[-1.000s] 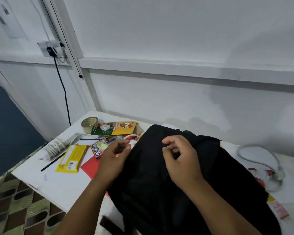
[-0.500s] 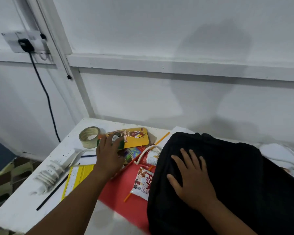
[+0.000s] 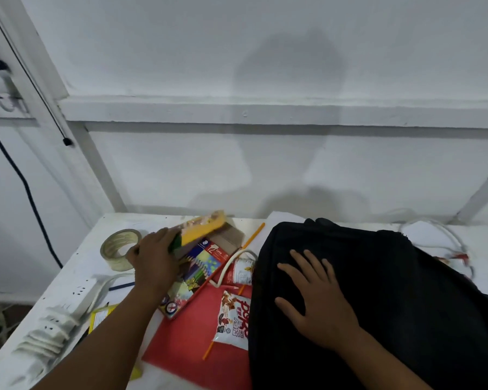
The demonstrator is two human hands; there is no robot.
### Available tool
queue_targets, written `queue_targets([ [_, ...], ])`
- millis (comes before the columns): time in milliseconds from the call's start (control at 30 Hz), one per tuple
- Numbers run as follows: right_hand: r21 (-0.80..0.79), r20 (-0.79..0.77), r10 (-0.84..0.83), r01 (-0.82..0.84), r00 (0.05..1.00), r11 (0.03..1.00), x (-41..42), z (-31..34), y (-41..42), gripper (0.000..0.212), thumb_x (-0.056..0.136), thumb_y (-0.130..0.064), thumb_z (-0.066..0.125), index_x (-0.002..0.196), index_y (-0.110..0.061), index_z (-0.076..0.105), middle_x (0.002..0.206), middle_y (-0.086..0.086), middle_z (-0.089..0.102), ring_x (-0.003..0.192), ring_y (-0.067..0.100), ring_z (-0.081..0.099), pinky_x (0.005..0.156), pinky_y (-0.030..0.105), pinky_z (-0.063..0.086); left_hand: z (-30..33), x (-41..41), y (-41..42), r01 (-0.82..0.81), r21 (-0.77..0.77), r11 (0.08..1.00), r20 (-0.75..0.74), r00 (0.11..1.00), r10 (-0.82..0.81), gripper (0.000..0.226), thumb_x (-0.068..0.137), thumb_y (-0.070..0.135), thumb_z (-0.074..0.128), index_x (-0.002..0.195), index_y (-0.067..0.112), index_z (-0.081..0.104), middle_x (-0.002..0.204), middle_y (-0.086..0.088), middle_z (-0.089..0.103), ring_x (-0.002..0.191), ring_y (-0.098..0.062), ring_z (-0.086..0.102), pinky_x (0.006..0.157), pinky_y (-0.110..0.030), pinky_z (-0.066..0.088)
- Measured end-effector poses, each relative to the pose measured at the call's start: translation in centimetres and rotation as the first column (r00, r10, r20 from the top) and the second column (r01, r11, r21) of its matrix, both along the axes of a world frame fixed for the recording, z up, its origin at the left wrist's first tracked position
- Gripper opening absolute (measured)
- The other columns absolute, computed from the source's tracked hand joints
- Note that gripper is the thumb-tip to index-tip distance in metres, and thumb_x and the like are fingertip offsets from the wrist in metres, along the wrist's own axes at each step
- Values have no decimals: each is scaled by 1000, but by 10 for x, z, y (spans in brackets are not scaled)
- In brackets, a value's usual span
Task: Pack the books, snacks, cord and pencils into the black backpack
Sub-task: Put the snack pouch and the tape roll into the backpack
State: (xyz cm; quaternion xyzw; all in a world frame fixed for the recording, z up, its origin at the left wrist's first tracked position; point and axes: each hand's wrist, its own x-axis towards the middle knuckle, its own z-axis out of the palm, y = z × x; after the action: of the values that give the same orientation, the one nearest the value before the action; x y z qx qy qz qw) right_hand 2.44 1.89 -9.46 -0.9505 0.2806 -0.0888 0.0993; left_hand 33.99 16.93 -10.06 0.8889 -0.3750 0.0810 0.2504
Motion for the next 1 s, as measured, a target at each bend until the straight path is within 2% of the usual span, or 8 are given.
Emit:
queue_targets([
  [200,84,61,13,-18,998,996,-2,4,-2,68,87,-75,36,147,-44,32,162,-19,9,151,5,-9,124,41,-6,23,-18,-2,104,-354,930,16,994,-106,60,71,9,37,123,23,62,112,-1,70,105,-29,64,86,-58,48],
  [300,382,224,-54,-37,973,923,0,19,-3,68,80,-85,34,135,-47,48,153,-28,24,150,-1,2,124,36,-4,35,-59,-8,275,-422,864,120,961,-248,65,65,7,38,123,20,64,120,-1,69,114,-26,64,91,-61,46],
  [433,912,372,-474,-219,798,347,-2,66,-1,80,78,-83,42,134,-28,56,132,-13,63,132,6,50,113,27,35,43,-112,-27,426,-336,840,240,901,-361,63,68,11,41,123,22,69,132,5,65,125,-21,59,95,-56,37],
  [533,932,277,-665,-361,694,12,-18,99,-5,63,79,-64,54,122,-19,63,118,7,72,110,27,68,102,51,48,42,-151,-44,510,-270,816,304,850,-431,66,67,1,47,125,20,70,135,2,63,129,-26,54,97,-52,34],
  [600,915,213,-708,-391,673,-96,-33,110,-13,40,85,-37,62,117,-14,65,112,14,73,102,37,70,93,58,52,41,-172,-56,535,-272,800,310,836,-453,66,69,-1,48,127,22,69,137,-1,63,131,-28,52,97,-50,34],
  [733,913,206,-771,-402,603,-71,-80,113,-46,39,89,1,59,127,-6,59,115,19,71,102,42,69,83,54,58,49,-214,-81,617,-264,741,265,786,-559,64,74,6,55,134,27,63,145,5,56,140,-25,44,99,-56,34],
  [833,891,256,-779,-452,572,-39,-130,117,-76,49,82,1,61,131,-6,57,119,20,69,104,42,68,78,52,60,56,-251,-102,607,-309,732,215,794,-568,54,81,23,75,134,24,64,149,6,51,146,-24,37,104,-58,35],
  [1000,860,343,-812,-506,473,68,-226,116,-127,42,89,0,55,130,-9,59,122,17,69,106,39,68,76,48,61,51,-331,-132,462,-417,783,-12,858,-513,55,87,49,64,138,30,58,152,13,46,145,-15,33,114,-50,37],
])
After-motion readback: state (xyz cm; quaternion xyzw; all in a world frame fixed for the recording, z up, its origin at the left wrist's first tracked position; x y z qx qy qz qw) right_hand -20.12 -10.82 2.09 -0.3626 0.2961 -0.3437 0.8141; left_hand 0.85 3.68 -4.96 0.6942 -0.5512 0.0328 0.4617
